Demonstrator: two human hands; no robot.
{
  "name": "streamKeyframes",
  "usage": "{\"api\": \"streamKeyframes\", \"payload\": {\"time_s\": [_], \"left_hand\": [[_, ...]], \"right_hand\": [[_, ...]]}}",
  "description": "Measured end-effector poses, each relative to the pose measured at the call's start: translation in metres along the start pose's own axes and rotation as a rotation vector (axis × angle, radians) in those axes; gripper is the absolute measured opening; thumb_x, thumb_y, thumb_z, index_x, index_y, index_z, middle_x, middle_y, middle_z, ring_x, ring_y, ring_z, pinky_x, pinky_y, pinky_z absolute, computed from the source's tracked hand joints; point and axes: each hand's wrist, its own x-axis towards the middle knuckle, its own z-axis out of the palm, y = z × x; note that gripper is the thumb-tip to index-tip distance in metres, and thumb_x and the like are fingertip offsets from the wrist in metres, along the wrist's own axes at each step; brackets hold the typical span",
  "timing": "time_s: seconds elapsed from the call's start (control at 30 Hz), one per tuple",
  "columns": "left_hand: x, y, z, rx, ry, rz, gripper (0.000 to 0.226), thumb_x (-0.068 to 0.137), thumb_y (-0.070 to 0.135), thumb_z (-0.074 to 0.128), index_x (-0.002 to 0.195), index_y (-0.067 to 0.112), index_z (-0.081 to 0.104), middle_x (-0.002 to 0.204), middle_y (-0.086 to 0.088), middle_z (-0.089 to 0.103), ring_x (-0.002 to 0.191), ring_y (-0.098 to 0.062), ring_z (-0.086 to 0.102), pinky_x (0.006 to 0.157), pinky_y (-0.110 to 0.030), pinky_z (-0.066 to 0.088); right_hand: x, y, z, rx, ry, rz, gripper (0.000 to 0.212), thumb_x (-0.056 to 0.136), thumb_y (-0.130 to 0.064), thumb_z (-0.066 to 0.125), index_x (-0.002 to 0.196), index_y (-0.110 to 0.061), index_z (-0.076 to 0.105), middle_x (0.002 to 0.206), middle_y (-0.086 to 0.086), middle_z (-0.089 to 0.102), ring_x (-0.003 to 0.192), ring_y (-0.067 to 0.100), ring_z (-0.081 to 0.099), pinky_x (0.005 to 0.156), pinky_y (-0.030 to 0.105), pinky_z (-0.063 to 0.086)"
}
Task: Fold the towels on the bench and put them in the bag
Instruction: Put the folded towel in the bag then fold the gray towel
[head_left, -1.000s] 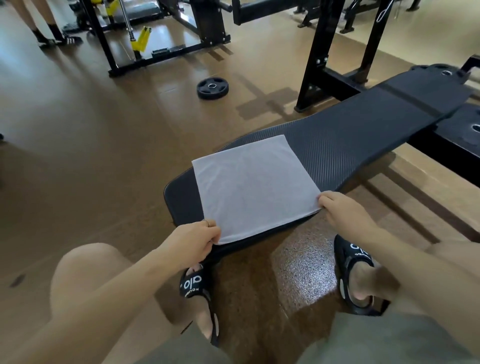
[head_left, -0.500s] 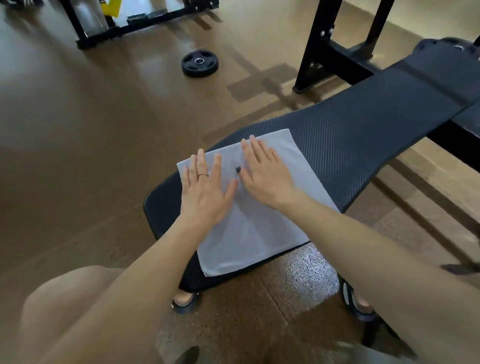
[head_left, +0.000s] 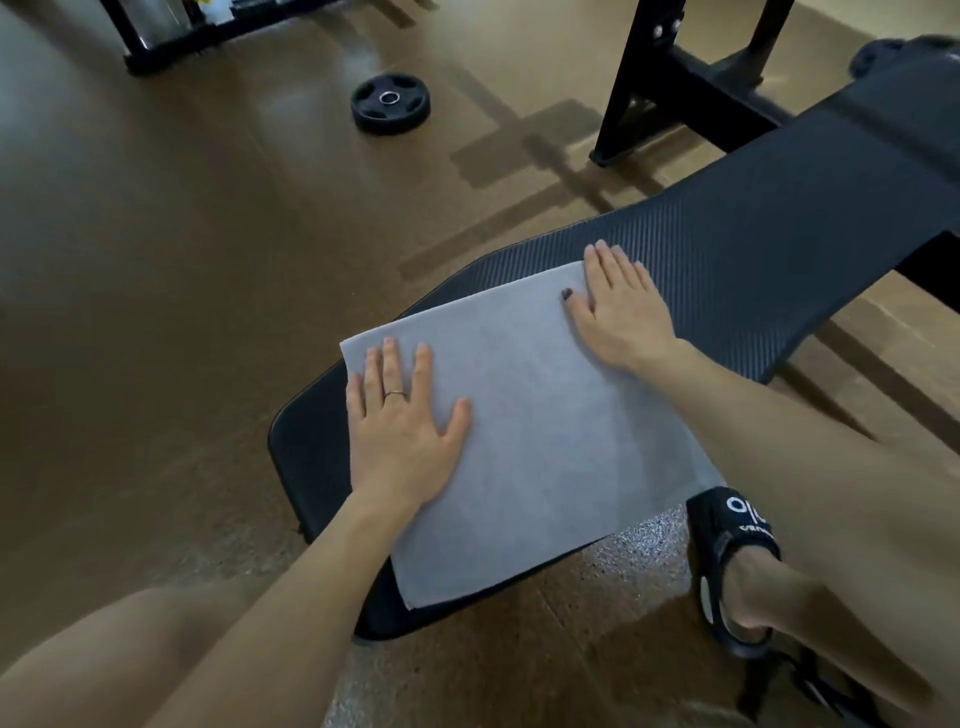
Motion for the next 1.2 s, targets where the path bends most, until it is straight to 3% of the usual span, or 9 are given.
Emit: {"api": "streamKeyframes", "payload": {"time_s": [0.13, 0.23, 0.3, 0.47, 0.63, 0.8, 1.03, 1.13, 1.2], "left_hand": [[-0.002, 0.000, -0.006, -0.017, -0.058, 0.020, 0.079, 0.097, 0.074, 0.008, 0.161, 0.032, -0.009, 0.170, -0.002, -0.018, 0.155, -0.024, -0.020, 0.126, -0.047, -0.010], [0.006, 0.000, -0.017, -0.159, -0.084, -0.003, 0.077, 0.099, 0.068, 0.027, 0.160, 0.030, 0.002, 0.170, -0.006, -0.010, 0.156, -0.028, -0.011, 0.126, -0.048, -0.008], [0.017, -0.005, -0.031, -0.296, -0.024, -0.102, 0.075, 0.099, 0.058, 0.043, 0.159, 0.025, 0.011, 0.167, -0.015, 0.002, 0.154, -0.037, 0.004, 0.125, -0.052, 0.004], [0.053, -0.043, -0.064, -0.484, -0.136, -0.327, 0.075, 0.098, 0.034, 0.055, 0.160, 0.025, 0.014, 0.152, -0.021, 0.039, 0.132, -0.041, 0.047, 0.113, -0.046, 0.038], [0.059, -0.066, -0.071, -0.669, -0.102, -0.333, 0.048, 0.091, 0.013, 0.062, 0.137, 0.024, 0.053, 0.127, -0.007, 0.064, 0.110, -0.025, 0.059, 0.094, -0.035, 0.047], [0.059, -0.072, -0.074, -0.743, -0.038, -0.315, 0.032, 0.088, 0.008, 0.063, 0.116, 0.024, 0.058, 0.106, 0.000, 0.067, 0.101, -0.024, 0.063, 0.083, -0.036, 0.049], [0.054, -0.070, -0.090, -0.811, -0.027, -0.293, 0.028, 0.090, 0.003, 0.055, 0.112, 0.019, 0.057, 0.103, -0.008, 0.067, 0.091, -0.029, 0.068, 0.085, -0.044, 0.060], [0.048, -0.068, -0.101, -0.787, -0.009, -0.261, 0.023, 0.092, 0.003, 0.052, 0.112, 0.014, 0.056, 0.100, -0.010, 0.067, 0.072, -0.022, 0.065, 0.069, -0.033, 0.058], [0.046, -0.072, -0.112, -0.736, 0.015, -0.235, 0.019, 0.091, 0.006, 0.052, 0.106, 0.015, 0.058, 0.097, -0.011, 0.069, 0.068, -0.021, 0.068, 0.072, -0.034, 0.059]], "right_hand": [[-0.030, -0.006, -0.021, 0.108, 0.115, 0.046, 0.071, 0.104, -0.048, 0.019, 0.162, -0.008, 0.012, 0.169, 0.009, 0.013, 0.156, 0.024, 0.011, 0.127, 0.040, 0.007], [-0.107, -0.063, -0.016, 0.225, 0.193, -0.230, 0.072, 0.095, -0.046, 0.034, 0.153, -0.003, 0.038, 0.155, 0.014, 0.043, 0.144, 0.030, 0.037, 0.120, 0.042, 0.029], [-0.172, -0.107, 0.004, 0.308, 0.197, -0.431, 0.069, 0.089, -0.045, 0.047, 0.144, -0.004, 0.050, 0.143, 0.013, 0.055, 0.133, 0.029, 0.046, 0.113, 0.041, 0.037], [-0.268, -0.166, 0.054, 0.200, 0.042, -0.535, 0.084, 0.088, -0.054, 0.061, 0.154, -0.009, 0.035, 0.159, 0.007, 0.038, 0.149, 0.025, 0.030, 0.124, 0.040, 0.025], [-0.270, -0.157, 0.082, -0.009, 0.103, -0.615, 0.075, 0.092, -0.045, 0.064, 0.152, -0.007, 0.040, 0.160, 0.012, 0.038, 0.149, 0.028, 0.033, 0.121, 0.043, 0.031], [-0.266, -0.162, 0.073, -0.023, 0.219, -0.635, 0.049, 0.101, -0.033, 0.054, 0.143, -0.007, 0.051, 0.147, 0.014, 0.052, 0.140, 0.030, 0.046, 0.117, 0.044, 0.037], [-0.269, -0.165, 0.060, -0.006, 0.309, -0.677, 0.020, 0.093, -0.008, 0.049, 0.108, -0.010, 0.062, 0.103, 0.009, 0.059, 0.100, 0.029, 0.057, 0.099, 0.043, 0.048], [-0.274, -0.170, 0.046, 0.125, 0.345, -0.544, 0.012, 0.087, -0.009, 0.059, 0.096, -0.016, 0.058, 0.089, 0.001, 0.054, 0.081, 0.021, 0.053, 0.075, 0.032, 0.048], [-0.281, -0.173, 0.033, 0.258, 0.378, -0.417, 0.004, 0.094, -0.014, 0.059, 0.092, -0.018, 0.059, 0.083, -0.003, 0.052, 0.072, 0.018, 0.051, 0.061, 0.030, 0.045]]}}
